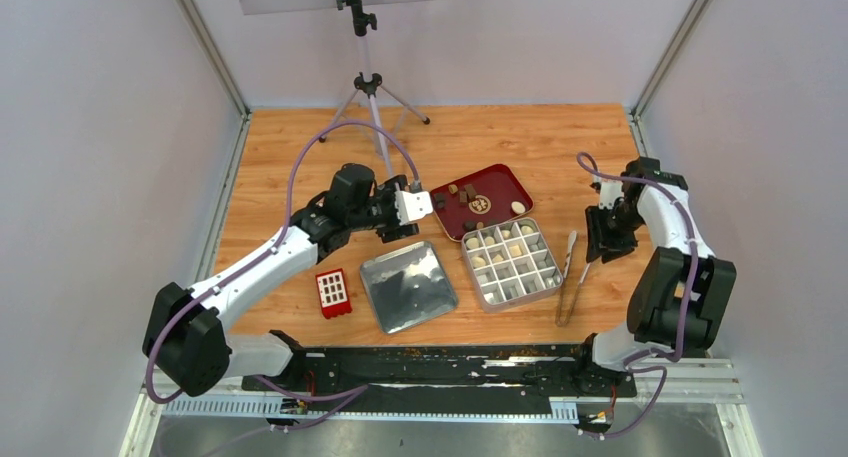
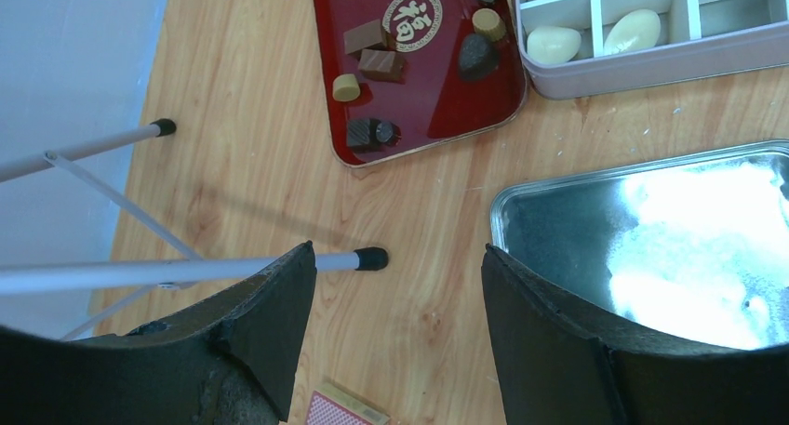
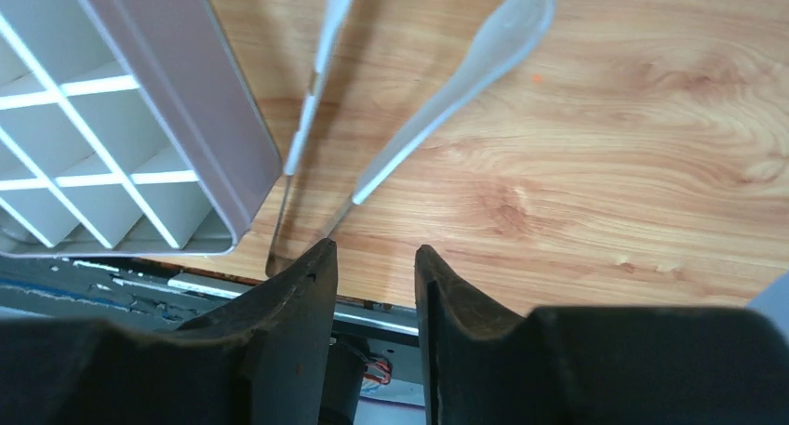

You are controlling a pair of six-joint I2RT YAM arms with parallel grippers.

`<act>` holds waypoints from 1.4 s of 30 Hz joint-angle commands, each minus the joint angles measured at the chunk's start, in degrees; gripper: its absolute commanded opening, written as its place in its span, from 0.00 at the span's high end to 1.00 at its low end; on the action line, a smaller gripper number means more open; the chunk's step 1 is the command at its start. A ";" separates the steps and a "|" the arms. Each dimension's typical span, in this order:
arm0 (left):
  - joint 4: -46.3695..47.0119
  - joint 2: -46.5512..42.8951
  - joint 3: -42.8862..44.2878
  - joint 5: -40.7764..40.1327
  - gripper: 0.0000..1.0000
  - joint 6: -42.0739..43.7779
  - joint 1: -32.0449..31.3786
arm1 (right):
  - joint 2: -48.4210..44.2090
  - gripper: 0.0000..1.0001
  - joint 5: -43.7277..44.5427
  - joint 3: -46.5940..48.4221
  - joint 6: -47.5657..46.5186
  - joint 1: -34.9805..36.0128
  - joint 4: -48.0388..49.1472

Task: Pack the chocolate
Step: Pick up the clamp from the center of the board.

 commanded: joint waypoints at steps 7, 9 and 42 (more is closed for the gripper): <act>-2.58 -0.95 2.74 -2.28 0.27 -1.85 -0.86 | 9.65 0.63 4.05 -0.42 11.34 -1.08 5.34; -3.56 -1.40 3.10 -3.19 0.27 -1.78 -0.86 | 11.35 0.63 4.23 -1.45 11.81 -1.09 6.18; -27.21 16.13 35.49 30.03 0.34 27.06 -2.71 | 5.82 1.00 -6.92 28.50 -10.44 29.28 -4.29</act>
